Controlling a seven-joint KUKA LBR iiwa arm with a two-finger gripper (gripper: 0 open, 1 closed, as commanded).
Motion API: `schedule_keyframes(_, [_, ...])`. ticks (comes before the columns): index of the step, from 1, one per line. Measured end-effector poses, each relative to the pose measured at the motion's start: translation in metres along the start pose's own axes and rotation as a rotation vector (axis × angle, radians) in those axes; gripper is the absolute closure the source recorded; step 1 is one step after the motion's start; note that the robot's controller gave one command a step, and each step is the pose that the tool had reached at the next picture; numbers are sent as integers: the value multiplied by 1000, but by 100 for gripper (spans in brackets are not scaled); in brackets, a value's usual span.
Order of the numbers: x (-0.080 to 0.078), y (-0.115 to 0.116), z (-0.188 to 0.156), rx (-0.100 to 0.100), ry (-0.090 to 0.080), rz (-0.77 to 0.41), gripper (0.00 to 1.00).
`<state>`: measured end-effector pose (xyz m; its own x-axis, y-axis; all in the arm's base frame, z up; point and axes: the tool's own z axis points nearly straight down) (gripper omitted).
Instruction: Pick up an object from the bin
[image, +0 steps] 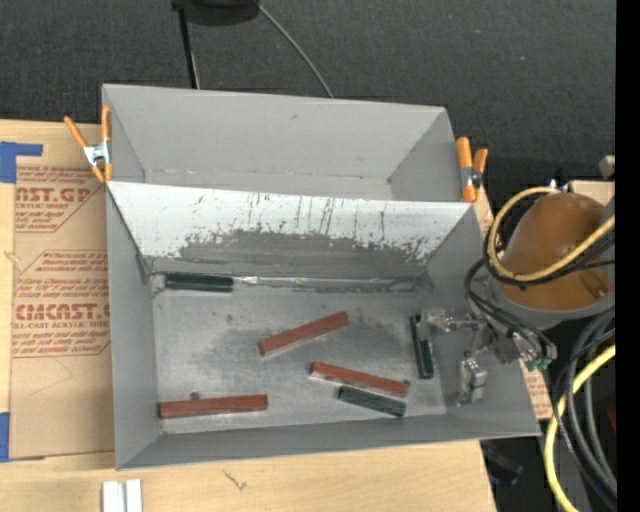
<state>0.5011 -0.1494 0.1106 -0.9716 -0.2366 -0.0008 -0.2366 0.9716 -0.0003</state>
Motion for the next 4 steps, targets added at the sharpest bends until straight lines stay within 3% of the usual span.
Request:
schedule_keyframes(1, [-34,50,41,-2,0,-177,100])
schedule_keyframes(2, [-34,50,41,-2,1,-177,0])
schedule_keyframes(3, [-34,50,41,-1,1,-177,0])
schedule_keyframes(4, [-10,90,41,-1,-1,-301,100])
